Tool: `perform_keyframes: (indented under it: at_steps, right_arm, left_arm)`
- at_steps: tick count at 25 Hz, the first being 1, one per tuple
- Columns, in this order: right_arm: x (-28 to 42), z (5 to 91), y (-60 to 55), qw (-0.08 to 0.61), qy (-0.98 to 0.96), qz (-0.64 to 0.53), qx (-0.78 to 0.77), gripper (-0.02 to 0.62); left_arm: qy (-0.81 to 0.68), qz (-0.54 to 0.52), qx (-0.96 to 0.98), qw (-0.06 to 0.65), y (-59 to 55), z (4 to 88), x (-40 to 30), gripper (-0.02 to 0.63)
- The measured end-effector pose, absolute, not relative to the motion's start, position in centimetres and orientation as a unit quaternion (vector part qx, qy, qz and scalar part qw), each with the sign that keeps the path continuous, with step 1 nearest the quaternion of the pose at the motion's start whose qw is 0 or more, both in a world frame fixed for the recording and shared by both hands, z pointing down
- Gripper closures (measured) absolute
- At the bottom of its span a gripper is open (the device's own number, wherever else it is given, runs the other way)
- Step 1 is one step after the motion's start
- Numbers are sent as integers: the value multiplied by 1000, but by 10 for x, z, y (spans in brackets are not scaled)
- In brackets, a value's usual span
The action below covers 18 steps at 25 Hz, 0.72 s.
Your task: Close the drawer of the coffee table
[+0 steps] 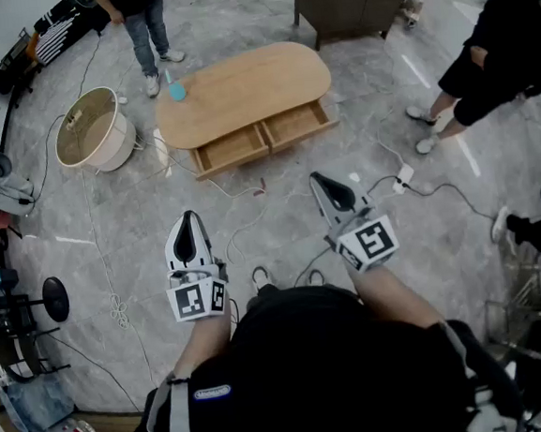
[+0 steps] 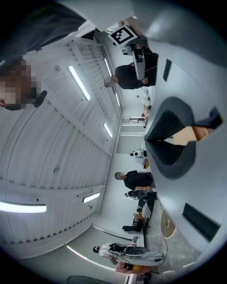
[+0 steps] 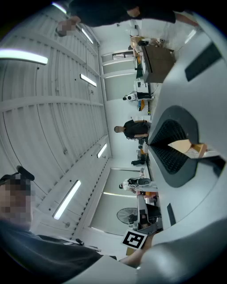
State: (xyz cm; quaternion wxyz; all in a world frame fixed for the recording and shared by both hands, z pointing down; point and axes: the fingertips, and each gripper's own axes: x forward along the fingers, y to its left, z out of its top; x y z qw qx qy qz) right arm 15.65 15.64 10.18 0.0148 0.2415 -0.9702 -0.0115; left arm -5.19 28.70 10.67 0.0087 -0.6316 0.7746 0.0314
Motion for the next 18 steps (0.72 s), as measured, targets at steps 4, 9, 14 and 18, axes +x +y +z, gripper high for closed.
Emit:
perform_keyframes:
  at_steps: [4, 9, 14, 18]
  right_arm:
    - [154, 100, 159, 16, -971, 8, 237, 586]
    - [160, 95, 151, -3, -968, -17, 248, 586]
    - [163, 98, 148, -7, -966, -11, 259, 584]
    - [160, 104, 145, 1, -965, -11, 260, 584]
  left_arm:
    - [773, 30, -633, 9, 284, 107, -50, 598]
    - [772, 28, -635, 10, 282, 106, -51, 598]
    - [771, 29, -636, 10, 281, 108, -52, 598]
    - [771, 31, -636, 11, 278, 108, -54, 598]
